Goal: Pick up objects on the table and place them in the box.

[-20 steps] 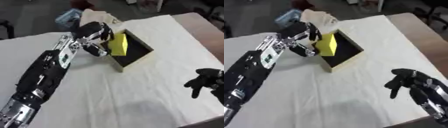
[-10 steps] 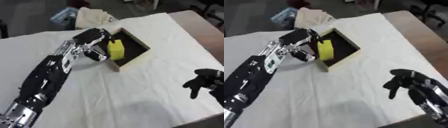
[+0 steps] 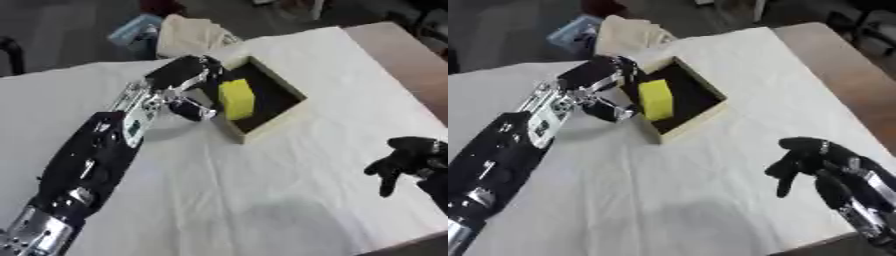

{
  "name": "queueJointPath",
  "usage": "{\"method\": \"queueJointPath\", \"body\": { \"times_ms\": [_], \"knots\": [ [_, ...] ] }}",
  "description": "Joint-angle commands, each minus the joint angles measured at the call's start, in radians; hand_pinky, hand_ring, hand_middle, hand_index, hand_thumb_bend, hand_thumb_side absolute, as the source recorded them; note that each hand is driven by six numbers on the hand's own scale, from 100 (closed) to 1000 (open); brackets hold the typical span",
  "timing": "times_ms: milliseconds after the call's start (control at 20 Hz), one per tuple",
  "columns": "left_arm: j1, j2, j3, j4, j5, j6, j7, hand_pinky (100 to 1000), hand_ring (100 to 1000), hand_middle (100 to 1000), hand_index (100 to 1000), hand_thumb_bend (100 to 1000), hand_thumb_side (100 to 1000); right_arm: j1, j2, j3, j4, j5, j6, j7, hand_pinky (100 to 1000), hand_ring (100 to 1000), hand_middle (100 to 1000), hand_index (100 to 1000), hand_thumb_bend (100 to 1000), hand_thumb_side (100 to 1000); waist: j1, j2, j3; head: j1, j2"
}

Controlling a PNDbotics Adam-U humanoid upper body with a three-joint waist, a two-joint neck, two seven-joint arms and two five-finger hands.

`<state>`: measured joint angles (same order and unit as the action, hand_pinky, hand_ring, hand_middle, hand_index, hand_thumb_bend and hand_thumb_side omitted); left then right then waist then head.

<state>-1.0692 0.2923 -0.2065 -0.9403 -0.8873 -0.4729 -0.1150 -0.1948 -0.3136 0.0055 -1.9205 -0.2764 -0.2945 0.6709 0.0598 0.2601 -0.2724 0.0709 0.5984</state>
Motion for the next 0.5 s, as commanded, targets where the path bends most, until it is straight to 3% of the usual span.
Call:
{"method": "queueJointPath", "body": {
  "times_ms": [50,500],
  "knots": [
    [0.003,0.063,-0.003,-0.080,0.058,-0.011,0.002,763,552,553,763,260,107,0.004,-0.018,-0.016,-0.004,-0.001,-0.002,-0.012,712,498,591,887,100,689,-0.011,-0.028,0.018,-0.017,0.012],
    [0.193,0.235,0.043,-0.317,0.206,-0.067,0.126,768,530,528,744,140,108,0.036,-0.022,-0.043,0.000,0.018,-0.014,-0.046,712,498,592,888,100,687,-0.031,-0.049,0.122,-0.045,0.039]
  ]
}}
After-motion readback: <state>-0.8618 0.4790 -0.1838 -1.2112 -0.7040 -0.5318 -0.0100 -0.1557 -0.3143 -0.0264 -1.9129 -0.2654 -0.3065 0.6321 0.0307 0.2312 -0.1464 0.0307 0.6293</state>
